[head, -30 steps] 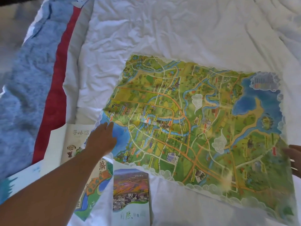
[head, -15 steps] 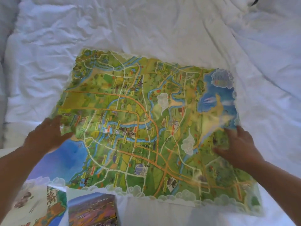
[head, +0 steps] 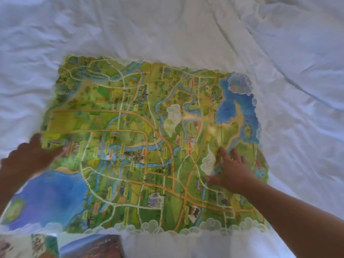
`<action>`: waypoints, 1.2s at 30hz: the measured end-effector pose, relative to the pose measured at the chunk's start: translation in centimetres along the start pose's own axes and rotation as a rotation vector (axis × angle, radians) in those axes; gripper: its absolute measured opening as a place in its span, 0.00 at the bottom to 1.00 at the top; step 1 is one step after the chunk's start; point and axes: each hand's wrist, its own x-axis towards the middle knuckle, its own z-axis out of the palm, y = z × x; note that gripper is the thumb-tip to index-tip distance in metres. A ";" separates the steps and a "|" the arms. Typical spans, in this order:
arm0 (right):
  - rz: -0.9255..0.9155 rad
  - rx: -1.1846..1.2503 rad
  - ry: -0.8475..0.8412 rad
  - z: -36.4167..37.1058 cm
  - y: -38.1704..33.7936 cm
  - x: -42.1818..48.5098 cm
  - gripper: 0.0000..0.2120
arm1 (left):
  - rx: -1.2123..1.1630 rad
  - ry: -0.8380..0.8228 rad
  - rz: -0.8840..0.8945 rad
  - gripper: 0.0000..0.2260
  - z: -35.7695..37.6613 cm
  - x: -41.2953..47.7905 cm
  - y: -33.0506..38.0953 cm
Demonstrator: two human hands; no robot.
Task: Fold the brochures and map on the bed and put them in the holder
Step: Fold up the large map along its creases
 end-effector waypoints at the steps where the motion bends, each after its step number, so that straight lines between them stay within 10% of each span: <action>1: -0.014 0.052 -0.009 0.3 -0.4 0.1 0.60 | 0.057 0.012 -0.030 0.47 -0.6 -0.5 0.3; 17: -0.211 -0.028 0.086 2.3 -11.0 -2.2 0.55 | 0.041 0.315 0.103 0.21 -4.2 -3.4 -0.7; 36: -0.373 -0.124 0.070 4.8 -13.8 -4.9 0.52 | -0.562 0.387 0.157 0.21 -10.0 -11.6 -0.5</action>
